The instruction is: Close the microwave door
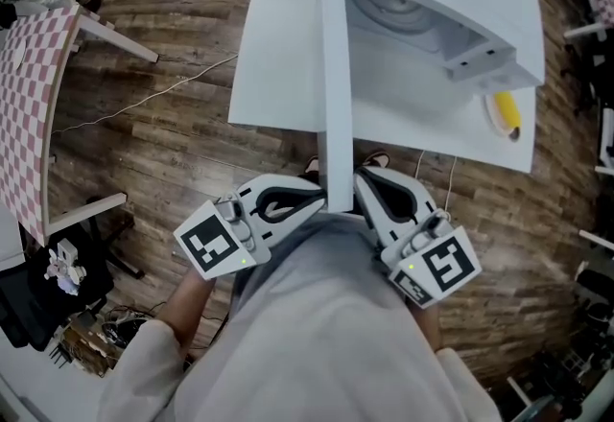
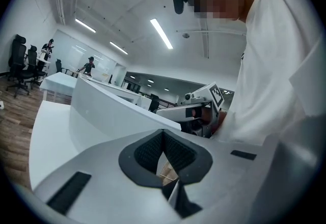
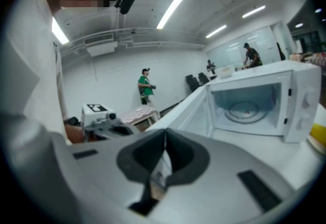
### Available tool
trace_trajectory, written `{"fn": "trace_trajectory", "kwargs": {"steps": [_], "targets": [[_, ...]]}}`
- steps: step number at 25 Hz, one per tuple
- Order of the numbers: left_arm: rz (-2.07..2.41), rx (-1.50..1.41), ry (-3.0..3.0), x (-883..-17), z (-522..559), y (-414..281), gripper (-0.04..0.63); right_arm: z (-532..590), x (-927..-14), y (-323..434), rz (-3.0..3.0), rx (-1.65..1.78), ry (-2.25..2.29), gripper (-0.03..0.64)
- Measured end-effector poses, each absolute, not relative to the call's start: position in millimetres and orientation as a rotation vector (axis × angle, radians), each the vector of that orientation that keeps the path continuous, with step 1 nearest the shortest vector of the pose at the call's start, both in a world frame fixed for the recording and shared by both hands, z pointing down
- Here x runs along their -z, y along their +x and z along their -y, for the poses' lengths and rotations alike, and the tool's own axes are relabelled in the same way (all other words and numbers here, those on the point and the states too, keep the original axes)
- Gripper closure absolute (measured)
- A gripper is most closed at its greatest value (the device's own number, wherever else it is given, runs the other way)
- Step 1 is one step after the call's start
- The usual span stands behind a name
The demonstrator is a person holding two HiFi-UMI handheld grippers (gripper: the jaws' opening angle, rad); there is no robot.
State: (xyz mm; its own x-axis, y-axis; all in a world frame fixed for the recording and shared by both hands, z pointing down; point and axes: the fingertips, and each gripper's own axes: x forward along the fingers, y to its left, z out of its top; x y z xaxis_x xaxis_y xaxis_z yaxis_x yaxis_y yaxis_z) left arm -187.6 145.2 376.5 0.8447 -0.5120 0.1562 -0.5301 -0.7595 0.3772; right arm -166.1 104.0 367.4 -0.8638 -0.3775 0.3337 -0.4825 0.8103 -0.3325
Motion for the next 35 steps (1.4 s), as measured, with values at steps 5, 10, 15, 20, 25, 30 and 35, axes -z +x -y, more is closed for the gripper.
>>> {"fn": "trace_trajectory", "kwargs": {"steps": [5,10,15,20,25,30,35], "targets": [[0.750,-0.038,2.616,-373.2,-143.1,-179.2,0.577,-103.9,-365.1,-156.9,2.740,-0.604,0.707,0.594],[0.716,-0.033,2.620,-373.4,-141.2,-171.9,0.577,-104.1,-367.0,-148.4,2.731,-0.609,0.741,0.594],[0.690,-0.023,2.622,-374.4,-137.6,-165.9,0.577,-101.3,-369.7,-141.5,2.728,-0.619,0.767,0.594],[0.676,-0.019,2.627,-374.0,-135.8,-162.0,0.577,-97.9,-369.8,-137.4,2.723,-0.628,0.796,0.594],[0.676,-0.021,2.616,-373.5,-131.5,-162.0,0.577,-96.0,-370.8,-136.4,2.724,-0.660,0.809,0.594],[0.651,-0.034,2.626,-373.1,-129.8,-158.2,0.577,-92.6,-369.7,-133.5,2.719,-0.661,0.831,0.594],[0.626,-0.031,2.631,-372.5,-127.7,-151.8,0.577,-90.1,-370.4,-126.2,2.710,-0.663,0.864,0.594]]}}
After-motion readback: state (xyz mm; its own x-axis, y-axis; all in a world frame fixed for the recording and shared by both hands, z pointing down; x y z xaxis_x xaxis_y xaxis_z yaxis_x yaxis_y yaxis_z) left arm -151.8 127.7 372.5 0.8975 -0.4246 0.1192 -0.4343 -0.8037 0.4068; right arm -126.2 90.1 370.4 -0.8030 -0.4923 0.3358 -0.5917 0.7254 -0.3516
